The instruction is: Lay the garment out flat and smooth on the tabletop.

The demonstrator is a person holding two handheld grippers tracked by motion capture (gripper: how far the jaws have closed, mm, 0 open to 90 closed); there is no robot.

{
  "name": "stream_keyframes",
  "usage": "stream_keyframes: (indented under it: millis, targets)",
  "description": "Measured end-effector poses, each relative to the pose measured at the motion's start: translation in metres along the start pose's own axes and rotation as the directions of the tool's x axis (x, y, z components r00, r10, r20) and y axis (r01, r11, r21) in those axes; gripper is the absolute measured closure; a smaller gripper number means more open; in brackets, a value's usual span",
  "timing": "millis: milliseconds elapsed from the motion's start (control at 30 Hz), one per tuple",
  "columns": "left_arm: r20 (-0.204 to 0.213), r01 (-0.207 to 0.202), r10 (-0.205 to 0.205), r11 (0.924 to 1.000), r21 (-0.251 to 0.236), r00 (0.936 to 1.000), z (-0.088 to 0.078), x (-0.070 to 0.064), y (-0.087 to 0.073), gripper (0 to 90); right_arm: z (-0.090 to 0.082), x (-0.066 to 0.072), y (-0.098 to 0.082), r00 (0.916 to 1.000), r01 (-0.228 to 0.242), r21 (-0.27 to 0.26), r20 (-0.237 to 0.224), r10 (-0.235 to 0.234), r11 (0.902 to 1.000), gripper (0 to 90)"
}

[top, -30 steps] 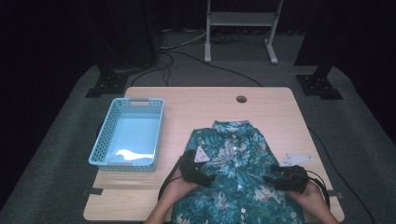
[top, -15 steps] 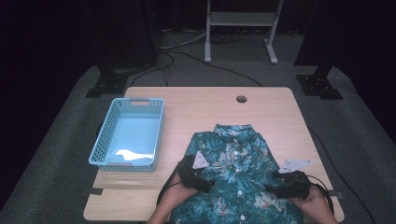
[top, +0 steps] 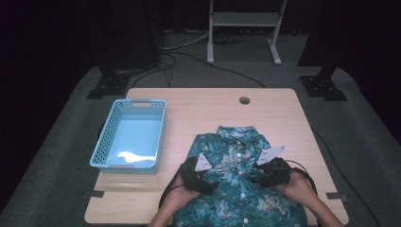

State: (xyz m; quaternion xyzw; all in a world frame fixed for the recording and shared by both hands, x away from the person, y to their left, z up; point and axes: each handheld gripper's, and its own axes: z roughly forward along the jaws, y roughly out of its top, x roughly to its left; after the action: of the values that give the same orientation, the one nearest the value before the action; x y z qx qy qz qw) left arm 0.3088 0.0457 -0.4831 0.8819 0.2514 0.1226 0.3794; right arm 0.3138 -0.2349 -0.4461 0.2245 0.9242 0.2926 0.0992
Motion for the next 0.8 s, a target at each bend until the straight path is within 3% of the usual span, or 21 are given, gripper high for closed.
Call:
stream_keyframes:
  millis: [233,300,600,800]
  targets:
    - [0.002,0.002,-0.002,1.0000,-0.003,1.0000,0.000,0.000,0.000,10.8,0.020,-0.002,0.005,0.9980,0.044,0.045,-0.047,-0.042,0.9980,54.0]
    - [0.002,0.003,-0.003,1.0000,-0.003,1.0000,0.000,0.000,0.000,10.8,0.022,-0.002,0.004,0.9975,0.022,0.017,-0.068,-0.020,0.9996,58.1]
    - [0.001,0.001,-0.001,1.0000,0.000,1.0000,0.000,0.000,0.000,10.9,0.019,-0.010,-0.005,0.9984,-0.033,-0.030,-0.048,0.031,0.9990,83.8]
    - [0.001,0.002,-0.002,1.0000,-0.001,1.0000,0.000,0.000,0.000,10.9,0.017,-0.012,-0.009,0.9971,-0.061,-0.036,-0.047,0.059,0.9975,87.7]
